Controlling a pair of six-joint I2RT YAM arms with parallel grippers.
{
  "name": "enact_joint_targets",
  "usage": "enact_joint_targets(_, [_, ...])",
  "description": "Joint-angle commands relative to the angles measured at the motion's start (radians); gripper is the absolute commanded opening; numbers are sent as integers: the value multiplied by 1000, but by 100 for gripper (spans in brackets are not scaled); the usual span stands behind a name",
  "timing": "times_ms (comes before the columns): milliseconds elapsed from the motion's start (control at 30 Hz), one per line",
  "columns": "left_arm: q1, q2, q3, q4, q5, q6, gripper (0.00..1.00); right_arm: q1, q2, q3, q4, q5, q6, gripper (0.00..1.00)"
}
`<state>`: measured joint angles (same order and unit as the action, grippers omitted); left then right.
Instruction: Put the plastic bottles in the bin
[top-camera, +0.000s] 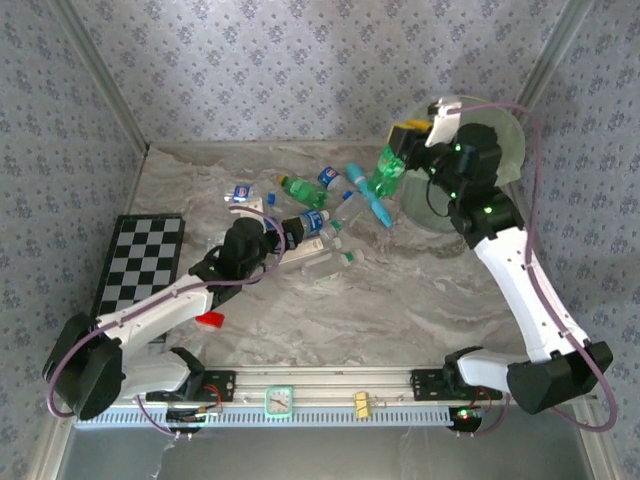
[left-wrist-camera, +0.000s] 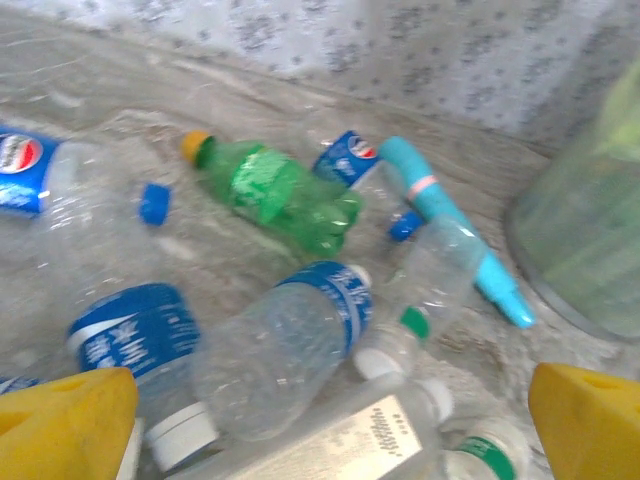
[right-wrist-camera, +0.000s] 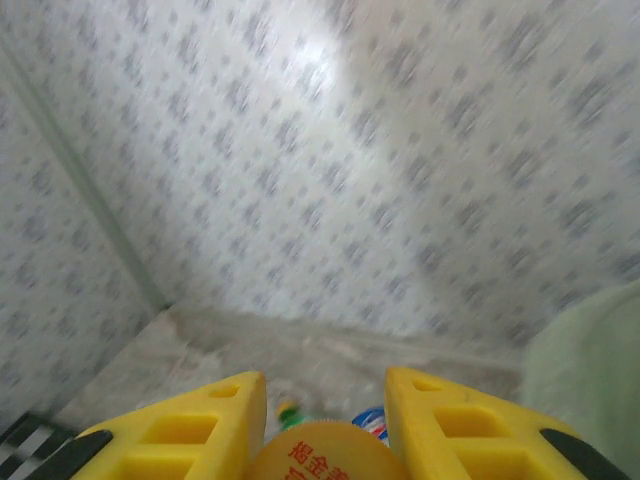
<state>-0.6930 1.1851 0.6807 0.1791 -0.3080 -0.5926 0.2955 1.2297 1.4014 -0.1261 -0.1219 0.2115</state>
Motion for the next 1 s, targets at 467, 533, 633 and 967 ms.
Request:
enact_joint_targets(467, [12, -22, -36, -27, -26, -80, 100, -257, 171, 91, 227, 320, -90, 34])
enact_joint_targets(533, [12, -28, -43, -30, -38, -82, 100, -265, 206, 109, 182, 297, -62, 34])
enact_joint_targets(633, [12, -46, -60, -33, -66, -92, 100, -271, 242, 98, 155, 267, -10, 34])
enact_joint_targets(967, [19, -106, -100, -49, -111, -96, 100, -293, 381, 91, 79, 192, 109, 41])
